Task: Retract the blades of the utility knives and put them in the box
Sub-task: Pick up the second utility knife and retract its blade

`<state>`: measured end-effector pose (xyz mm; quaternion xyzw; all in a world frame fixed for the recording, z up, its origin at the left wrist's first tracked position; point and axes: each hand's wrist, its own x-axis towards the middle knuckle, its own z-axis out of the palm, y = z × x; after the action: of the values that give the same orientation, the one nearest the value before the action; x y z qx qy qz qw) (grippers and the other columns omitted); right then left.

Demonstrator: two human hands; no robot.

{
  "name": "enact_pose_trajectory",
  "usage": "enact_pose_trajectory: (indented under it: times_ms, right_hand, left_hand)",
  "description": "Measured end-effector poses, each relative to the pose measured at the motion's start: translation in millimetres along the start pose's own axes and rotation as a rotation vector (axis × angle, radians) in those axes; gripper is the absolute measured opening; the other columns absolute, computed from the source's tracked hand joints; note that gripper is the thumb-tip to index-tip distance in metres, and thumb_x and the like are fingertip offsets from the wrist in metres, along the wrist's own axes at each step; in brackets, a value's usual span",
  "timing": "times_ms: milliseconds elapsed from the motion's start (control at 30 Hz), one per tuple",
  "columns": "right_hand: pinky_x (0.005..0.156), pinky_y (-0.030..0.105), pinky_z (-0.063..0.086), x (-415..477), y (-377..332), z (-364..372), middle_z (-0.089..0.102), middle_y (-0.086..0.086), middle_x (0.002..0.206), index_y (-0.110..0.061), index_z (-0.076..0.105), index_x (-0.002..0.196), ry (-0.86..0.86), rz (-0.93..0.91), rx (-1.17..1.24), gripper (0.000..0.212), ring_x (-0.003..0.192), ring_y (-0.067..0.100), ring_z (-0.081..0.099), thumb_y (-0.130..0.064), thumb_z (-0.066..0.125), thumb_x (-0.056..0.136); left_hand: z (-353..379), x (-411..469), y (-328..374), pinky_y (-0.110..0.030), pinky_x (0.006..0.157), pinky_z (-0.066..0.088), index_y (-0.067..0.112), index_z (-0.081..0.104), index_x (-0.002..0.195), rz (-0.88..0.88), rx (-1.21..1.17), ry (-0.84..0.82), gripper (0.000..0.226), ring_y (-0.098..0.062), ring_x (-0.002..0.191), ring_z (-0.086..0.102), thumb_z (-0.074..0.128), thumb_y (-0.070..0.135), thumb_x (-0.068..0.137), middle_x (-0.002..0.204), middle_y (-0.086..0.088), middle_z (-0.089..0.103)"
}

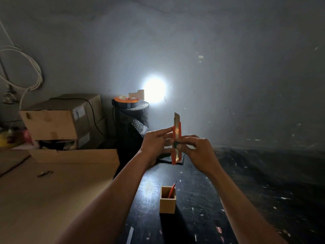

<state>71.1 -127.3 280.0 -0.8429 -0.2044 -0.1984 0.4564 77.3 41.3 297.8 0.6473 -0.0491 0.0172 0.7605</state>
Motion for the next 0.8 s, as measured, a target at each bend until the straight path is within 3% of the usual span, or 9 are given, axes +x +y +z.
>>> enact_pose_trajectory:
  times_ms: [200,433,700,800]
  right_hand:
    - [0.072,-0.006,0.041,-8.5,5.2,3.3,0.064,-0.022,0.104,-0.019,0.078,0.109,-0.002,0.021,-0.015,0.018,0.081,-0.011,0.061,-0.019,0.07,0.093]
    - [0.08,0.0,0.046,-17.7,10.4,4.0,0.072,-0.013,0.113,-0.019,0.078,0.112,-0.033,0.024,0.035,0.022,0.09,-0.005,0.066,-0.018,0.071,0.092]
    - [0.079,0.002,0.045,-17.0,4.8,1.6,0.067,-0.022,0.108,-0.023,0.077,0.113,-0.047,0.011,0.008,0.022,0.088,-0.006,0.065,-0.02,0.07,0.093]
    - [0.088,0.008,0.05,-18.8,4.3,5.2,0.067,-0.021,0.11,-0.022,0.076,0.115,-0.047,0.023,0.018,0.023,0.091,-0.005,0.064,-0.02,0.069,0.093]
  left_hand:
    - [2.6,0.3,0.4,-0.026,0.059,0.062,0.008,0.075,0.124,-0.002,0.008,0.01,0.046,-0.016,0.077,0.08,0.06,-0.02,0.09,0.102,-0.009,0.082]
    - [3.7,2.0,-0.8,-0.031,0.063,0.063,0.007,0.074,0.126,0.012,0.025,0.019,0.046,-0.023,0.083,0.08,0.062,-0.019,0.09,0.11,-0.013,0.08]
    - [6.0,-1.2,2.3,-0.028,0.059,0.063,0.008,0.074,0.126,0.052,0.03,0.041,0.046,-0.015,0.076,0.081,0.063,-0.018,0.09,0.111,-0.013,0.08]
    - [6.0,-2.6,3.4,-0.027,0.059,0.063,0.008,0.073,0.127,0.06,0.032,0.038,0.046,-0.013,0.074,0.08,0.063,-0.018,0.091,0.11,-0.014,0.079]
